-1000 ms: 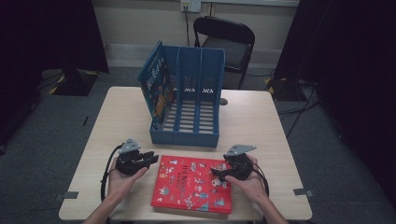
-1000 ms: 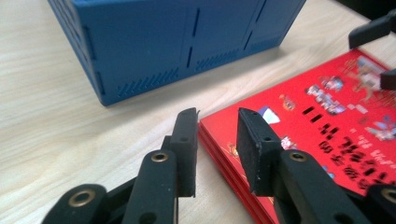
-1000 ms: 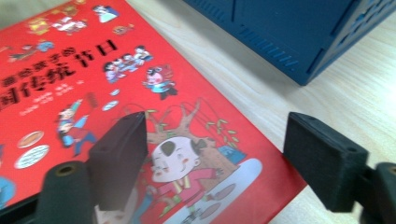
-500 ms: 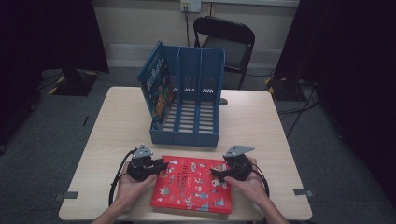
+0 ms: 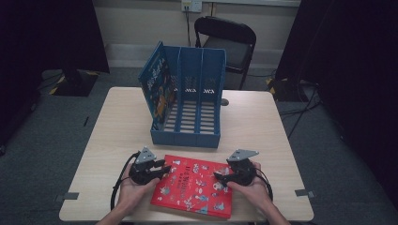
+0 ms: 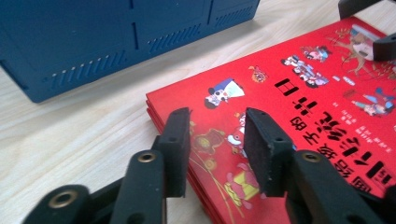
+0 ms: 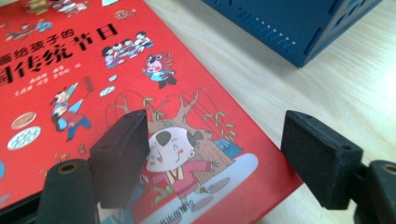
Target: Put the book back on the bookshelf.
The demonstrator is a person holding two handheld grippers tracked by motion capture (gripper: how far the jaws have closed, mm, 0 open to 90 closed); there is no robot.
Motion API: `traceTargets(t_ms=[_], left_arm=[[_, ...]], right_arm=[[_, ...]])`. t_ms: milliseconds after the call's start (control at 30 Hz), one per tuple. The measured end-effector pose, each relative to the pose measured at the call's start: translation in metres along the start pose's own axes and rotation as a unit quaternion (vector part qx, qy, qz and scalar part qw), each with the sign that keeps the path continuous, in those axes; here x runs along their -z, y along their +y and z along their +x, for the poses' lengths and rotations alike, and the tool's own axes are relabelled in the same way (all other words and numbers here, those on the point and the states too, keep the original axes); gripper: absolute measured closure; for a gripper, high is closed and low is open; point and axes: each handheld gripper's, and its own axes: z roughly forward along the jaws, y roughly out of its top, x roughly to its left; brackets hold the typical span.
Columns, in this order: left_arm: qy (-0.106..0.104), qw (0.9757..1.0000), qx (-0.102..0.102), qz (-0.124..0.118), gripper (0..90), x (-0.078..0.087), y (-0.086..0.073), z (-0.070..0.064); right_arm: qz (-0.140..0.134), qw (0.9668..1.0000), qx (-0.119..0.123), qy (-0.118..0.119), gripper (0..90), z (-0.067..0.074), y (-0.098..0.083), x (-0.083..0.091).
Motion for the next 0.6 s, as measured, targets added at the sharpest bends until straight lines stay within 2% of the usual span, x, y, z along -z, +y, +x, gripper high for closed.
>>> traceTargets(t_ms=[100,133,200,300,400,433,467,533,600], left_arm=[[0.002,0.9999,-0.011,0.001,58.6,-0.002,0.001,-0.003],[-0.006,1.0000,-0.005,0.004,58.7,-0.001,0.001,-0.003],[-0.009,0.9999,0.010,0.009,60.8,0.000,0.002,-0.002],[-0.006,0.9997,0.016,0.016,61.1,0.003,0.002,-0.002],[-0.007,0.9997,0.015,0.019,59.8,0.004,0.001,0.000],[-0.005,0.9994,0.016,0.032,60.5,0.003,0.001,0.000],[-0.009,0.9993,0.016,0.032,61.3,0.003,0.001,0.001],[-0.012,0.9991,0.026,0.031,62.7,0.002,0.001,0.003],[-0.008,0.9993,0.018,0.031,64.3,0.002,0.002,0.002]], right_arm=[[-0.001,1.0000,-0.002,0.000,24.3,0.001,-0.003,0.003],[-0.003,1.0000,-0.001,0.001,24.5,0.001,-0.004,0.004],[-0.003,1.0000,0.001,0.006,24.9,0.000,-0.004,0.005],[-0.001,1.0000,0.003,0.005,25.9,0.001,-0.005,0.006],[0.001,0.9999,0.007,0.009,27.7,0.002,-0.008,0.010],[0.002,0.9999,0.009,0.009,28.2,0.003,-0.008,0.012],[0.004,0.9999,0.011,0.010,28.8,0.003,-0.009,0.013],[0.007,0.9998,0.015,0.013,29.6,0.004,-0.009,0.014],[0.009,0.9997,0.016,0.015,30.2,0.005,-0.009,0.015]])
